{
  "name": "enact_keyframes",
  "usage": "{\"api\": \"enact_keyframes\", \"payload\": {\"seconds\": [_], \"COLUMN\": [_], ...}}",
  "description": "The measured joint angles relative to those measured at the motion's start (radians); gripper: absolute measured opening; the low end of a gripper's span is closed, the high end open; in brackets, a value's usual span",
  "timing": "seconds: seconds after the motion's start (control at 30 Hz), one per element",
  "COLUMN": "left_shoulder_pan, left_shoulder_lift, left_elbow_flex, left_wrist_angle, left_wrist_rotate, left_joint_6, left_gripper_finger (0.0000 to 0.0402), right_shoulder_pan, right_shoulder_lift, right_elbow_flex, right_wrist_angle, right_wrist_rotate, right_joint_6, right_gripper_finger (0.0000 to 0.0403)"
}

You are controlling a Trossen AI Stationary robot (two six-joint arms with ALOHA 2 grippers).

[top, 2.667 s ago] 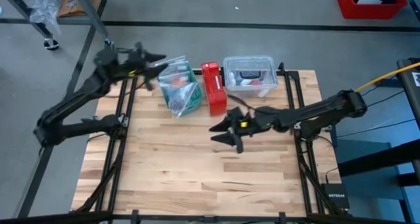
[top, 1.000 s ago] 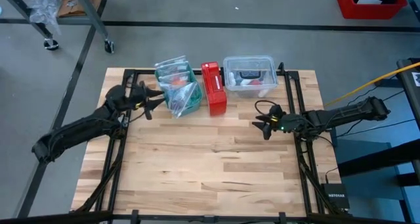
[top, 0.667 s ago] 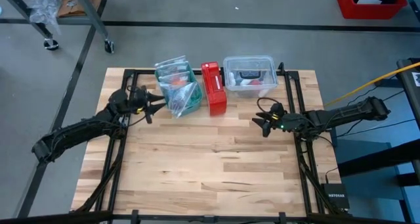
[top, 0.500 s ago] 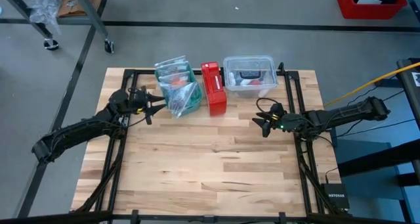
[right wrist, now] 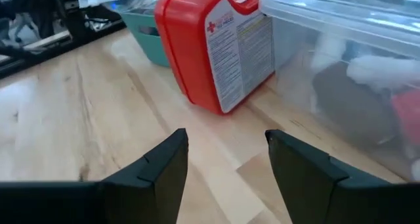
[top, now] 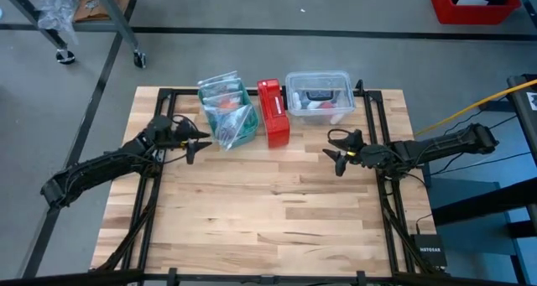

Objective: Roll bandage
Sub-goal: Return to Home Position

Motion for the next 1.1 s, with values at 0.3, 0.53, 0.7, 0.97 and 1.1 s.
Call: {"api": "enact_keyframes", "payload": {"seconds": [0.3,0.53,0.7,0.97,1.1], "left_shoulder_pan": [-0.043,-0.172,-0.265,-0.319,-0.319], "left_shoulder_lift": [-0.047,-0.195,-0.322,-0.438,-0.460], "left_elbow_flex": [0.000,0.000,0.000,0.000,0.000], "left_wrist_angle": [-0.020,-0.020,-0.021,-0.021,-0.021], "left_wrist_rotate": [-0.008,-0.008,-0.008,-0.008,-0.008], "left_joint_6": [0.000,0.000,0.000,0.000,0.000], "left_gripper_finger": [0.0164,0.0164,0.0164,0.0164,0.0164], "right_shoulder_pan": [0.000,0.000,0.000,0.000,0.000], "right_shoulder_lift": [0.000,0.000,-0.012,-0.137,-0.243], "right_elbow_flex": [0.000,0.000,0.000,0.000,0.000], "right_wrist_angle": [0.096,0.170,0.207,0.270,0.178], "right_wrist_rotate": [-0.271,-0.325,-0.357,-0.446,-0.445], "right_joint_6": [-0.073,-0.179,-0.192,-0.278,-0.278], "right_gripper_finger": [0.0211,0.0211,0.0211,0.0211,0.0211]}}
